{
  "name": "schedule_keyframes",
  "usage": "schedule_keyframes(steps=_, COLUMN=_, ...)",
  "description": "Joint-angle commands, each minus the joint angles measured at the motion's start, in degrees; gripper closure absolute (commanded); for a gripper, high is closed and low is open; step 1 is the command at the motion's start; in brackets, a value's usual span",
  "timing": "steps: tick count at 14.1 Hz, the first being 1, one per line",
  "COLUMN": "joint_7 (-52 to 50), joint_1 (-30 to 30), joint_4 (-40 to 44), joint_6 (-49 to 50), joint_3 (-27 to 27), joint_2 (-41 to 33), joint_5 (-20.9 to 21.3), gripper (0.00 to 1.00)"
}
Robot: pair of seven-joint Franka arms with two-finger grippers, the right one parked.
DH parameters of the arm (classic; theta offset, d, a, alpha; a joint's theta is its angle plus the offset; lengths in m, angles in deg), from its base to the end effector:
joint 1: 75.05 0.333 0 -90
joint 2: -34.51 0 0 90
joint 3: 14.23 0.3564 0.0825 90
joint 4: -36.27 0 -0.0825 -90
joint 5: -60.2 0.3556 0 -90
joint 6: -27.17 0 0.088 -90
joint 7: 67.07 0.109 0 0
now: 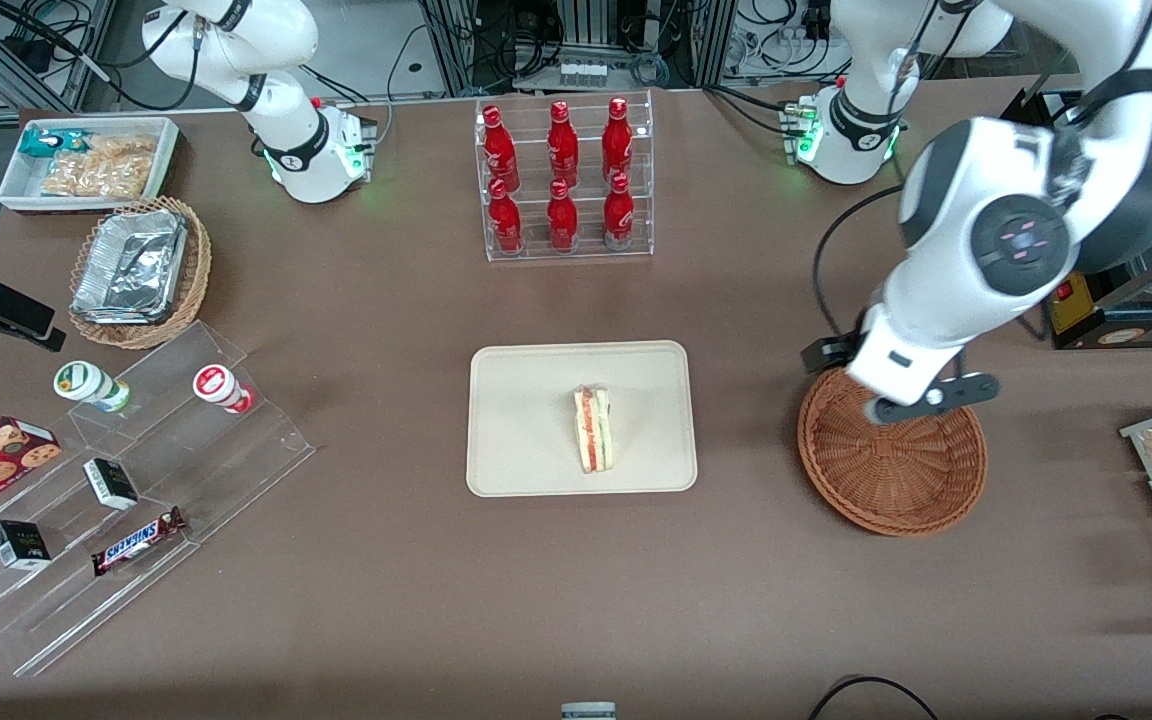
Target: Place sandwich from basket to tray
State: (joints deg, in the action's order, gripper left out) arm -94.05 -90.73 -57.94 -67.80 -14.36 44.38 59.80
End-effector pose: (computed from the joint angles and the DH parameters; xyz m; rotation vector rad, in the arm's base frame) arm 0.5550 -0.1578 0.5419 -3.0668 -0.3017 0.2327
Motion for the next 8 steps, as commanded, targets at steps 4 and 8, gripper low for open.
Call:
schedule_keyframes(steps=4, joint_7=14.47, joint_1=13.99, joint_4=-6.25, joint_6=5.39, joint_3=-6.30, joint_2=-11.61, joint_5=-0.30, gripper=0.00)
schedule_keyframes(steps=8, joint_7=22.13, joint_1=14.71, joint_4=-5.46, joint_6=9.01, joint_3=-1.39, joint_2=-14.61, joint_5=-0.22, gripper=0.00)
